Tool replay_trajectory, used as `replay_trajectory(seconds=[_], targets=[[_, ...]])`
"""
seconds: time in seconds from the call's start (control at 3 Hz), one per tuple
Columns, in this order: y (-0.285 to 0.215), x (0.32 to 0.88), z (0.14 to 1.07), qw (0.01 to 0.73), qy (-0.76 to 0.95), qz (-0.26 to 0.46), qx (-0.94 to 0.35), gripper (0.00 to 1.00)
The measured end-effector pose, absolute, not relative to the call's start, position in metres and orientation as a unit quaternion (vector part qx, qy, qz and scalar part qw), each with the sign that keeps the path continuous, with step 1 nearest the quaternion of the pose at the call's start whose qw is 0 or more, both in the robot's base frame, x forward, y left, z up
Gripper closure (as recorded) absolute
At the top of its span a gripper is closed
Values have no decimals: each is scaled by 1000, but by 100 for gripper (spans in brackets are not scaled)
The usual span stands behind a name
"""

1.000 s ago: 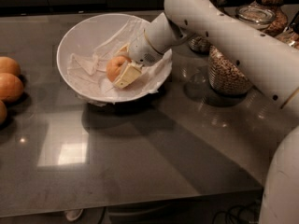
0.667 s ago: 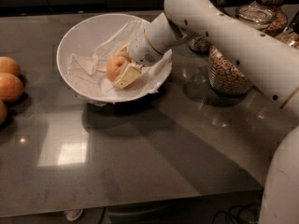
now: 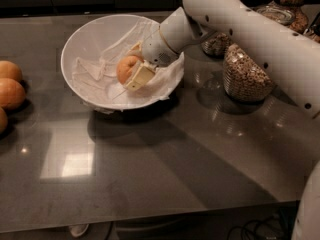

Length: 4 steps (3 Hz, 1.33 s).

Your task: Pick orange from white bowl

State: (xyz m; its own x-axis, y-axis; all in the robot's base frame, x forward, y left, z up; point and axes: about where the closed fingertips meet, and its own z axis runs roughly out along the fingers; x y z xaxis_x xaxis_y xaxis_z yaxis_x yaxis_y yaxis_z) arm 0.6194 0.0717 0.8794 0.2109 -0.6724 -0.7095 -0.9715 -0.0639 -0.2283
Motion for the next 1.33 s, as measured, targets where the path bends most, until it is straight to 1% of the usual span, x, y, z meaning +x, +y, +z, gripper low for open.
replay_trajectory(seconds=[0.67, 1.0, 1.33], targets=[[43, 611, 919, 392, 590, 192, -679, 100], [27, 610, 942, 415, 588, 172, -673, 100], [15, 609, 972, 427, 583, 137, -677, 100]])
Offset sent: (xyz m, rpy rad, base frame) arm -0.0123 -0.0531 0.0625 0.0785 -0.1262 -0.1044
